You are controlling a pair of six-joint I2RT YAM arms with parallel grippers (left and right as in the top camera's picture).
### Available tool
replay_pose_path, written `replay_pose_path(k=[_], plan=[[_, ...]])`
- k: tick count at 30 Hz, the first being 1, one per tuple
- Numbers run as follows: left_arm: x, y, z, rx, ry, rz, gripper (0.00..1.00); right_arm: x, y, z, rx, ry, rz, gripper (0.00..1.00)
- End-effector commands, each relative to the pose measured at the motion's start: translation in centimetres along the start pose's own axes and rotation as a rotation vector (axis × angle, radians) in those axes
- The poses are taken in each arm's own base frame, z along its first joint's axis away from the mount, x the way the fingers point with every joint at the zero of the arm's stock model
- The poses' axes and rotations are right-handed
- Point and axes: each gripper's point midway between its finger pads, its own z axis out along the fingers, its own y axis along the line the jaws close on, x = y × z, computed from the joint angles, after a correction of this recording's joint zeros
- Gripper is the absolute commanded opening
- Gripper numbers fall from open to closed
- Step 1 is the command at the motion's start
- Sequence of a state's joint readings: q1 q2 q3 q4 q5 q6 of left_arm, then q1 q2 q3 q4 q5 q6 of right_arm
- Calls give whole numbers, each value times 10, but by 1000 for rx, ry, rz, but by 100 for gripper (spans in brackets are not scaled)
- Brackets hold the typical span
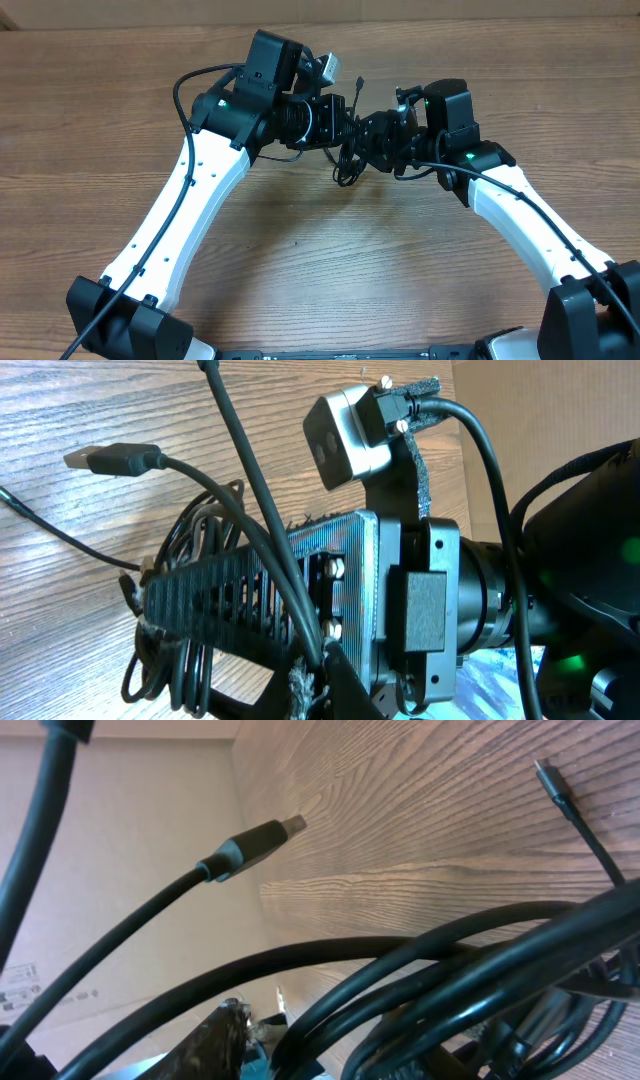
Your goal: Untangle cables
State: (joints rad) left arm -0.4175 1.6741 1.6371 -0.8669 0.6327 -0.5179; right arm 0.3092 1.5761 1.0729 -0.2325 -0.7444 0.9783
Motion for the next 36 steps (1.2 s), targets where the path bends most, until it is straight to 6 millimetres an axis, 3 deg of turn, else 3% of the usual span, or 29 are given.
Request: replay_pose_path(k=[1,5,11,13,16,20,24,29,32,36], plan=[[-4,-6,-3,25,-6,1,4,1,4,1,-11,6,-54,39],[-6,-7,-4,29,-14,-19,4,-2,0,1,8,-13,-48,30],[-15,-5,-7,37,-43,-63,4,-9,-7,1,48,-57,-41,27],[-16,-4,-9,38,-46,-68,5,-9,-7,1,49,-55,-58,21],[-18,0,-10,29,-51,-75,4,-6,-10,1,57,-46,-55,4],[-18,10,-14,2,-50,-64,4,-3,-2,-4,25,-25,-64,4],[-16,34,-19,-94,-54,-74,4,0,16,-20,-39,-12,-92,4],[-7,72,-29,-275,-34,-34,4,0,45,-64,-174,16,-105,4],[-1,86,-33,-350,-8,18,4,-6,52,-86,-236,29,-55,4],[7,89,-32,-362,29,62,4,-14,62,-99,-294,31,-20,4]])
